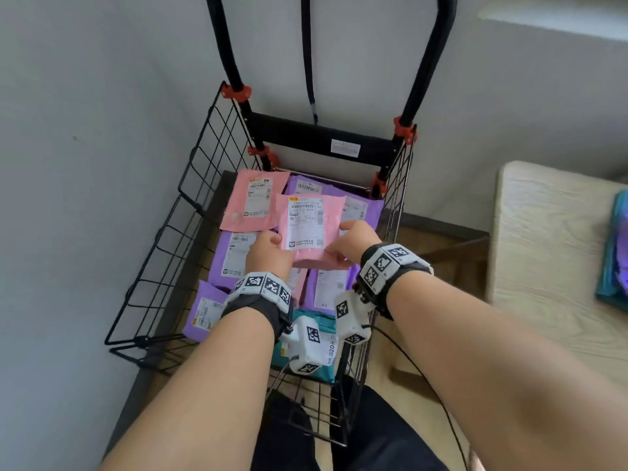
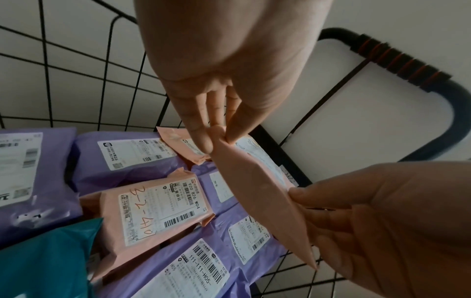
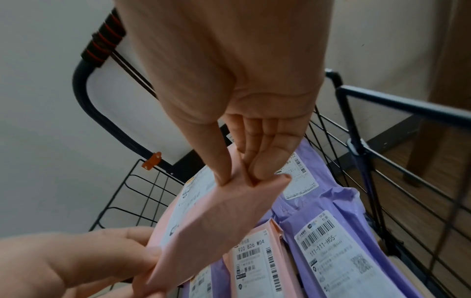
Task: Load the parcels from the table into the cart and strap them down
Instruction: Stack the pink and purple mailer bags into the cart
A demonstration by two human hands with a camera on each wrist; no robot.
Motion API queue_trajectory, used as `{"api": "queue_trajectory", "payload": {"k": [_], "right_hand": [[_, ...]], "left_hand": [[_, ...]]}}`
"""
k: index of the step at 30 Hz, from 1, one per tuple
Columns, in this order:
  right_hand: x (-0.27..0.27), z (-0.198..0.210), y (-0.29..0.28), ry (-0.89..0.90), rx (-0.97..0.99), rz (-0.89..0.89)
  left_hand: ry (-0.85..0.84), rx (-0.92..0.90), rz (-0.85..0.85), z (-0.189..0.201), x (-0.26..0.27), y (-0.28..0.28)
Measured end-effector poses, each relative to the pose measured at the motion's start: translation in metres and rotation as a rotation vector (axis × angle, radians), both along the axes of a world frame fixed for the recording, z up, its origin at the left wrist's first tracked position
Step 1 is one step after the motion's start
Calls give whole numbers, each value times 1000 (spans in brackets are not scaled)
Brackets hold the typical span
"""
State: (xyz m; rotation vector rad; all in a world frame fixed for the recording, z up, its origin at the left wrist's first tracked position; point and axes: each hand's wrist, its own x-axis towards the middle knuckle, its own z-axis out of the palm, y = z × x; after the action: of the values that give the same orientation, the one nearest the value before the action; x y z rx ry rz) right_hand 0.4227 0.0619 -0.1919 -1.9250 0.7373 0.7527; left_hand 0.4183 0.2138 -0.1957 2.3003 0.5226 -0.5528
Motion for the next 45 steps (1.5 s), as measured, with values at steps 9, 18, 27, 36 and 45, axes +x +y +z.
{"api": "queue_trajectory", "payload": {"k": [9,18,27,36,45], "right_hand": [[52,-35,-3,37,71,9],[104,-81,5,94,59,13],[126,-135,16,139,-31,183],[123,-180,31,117,-25,282],[112,-154,19,111,-90,162]], "left_hand": [[-21,28,-35,-51,62,0],[-50,72,-242,-103,115,9],[152,125,-496,-145,130,16],[293,197,-629,-171,118,30],[156,131,-464,-145,111,30]]}}
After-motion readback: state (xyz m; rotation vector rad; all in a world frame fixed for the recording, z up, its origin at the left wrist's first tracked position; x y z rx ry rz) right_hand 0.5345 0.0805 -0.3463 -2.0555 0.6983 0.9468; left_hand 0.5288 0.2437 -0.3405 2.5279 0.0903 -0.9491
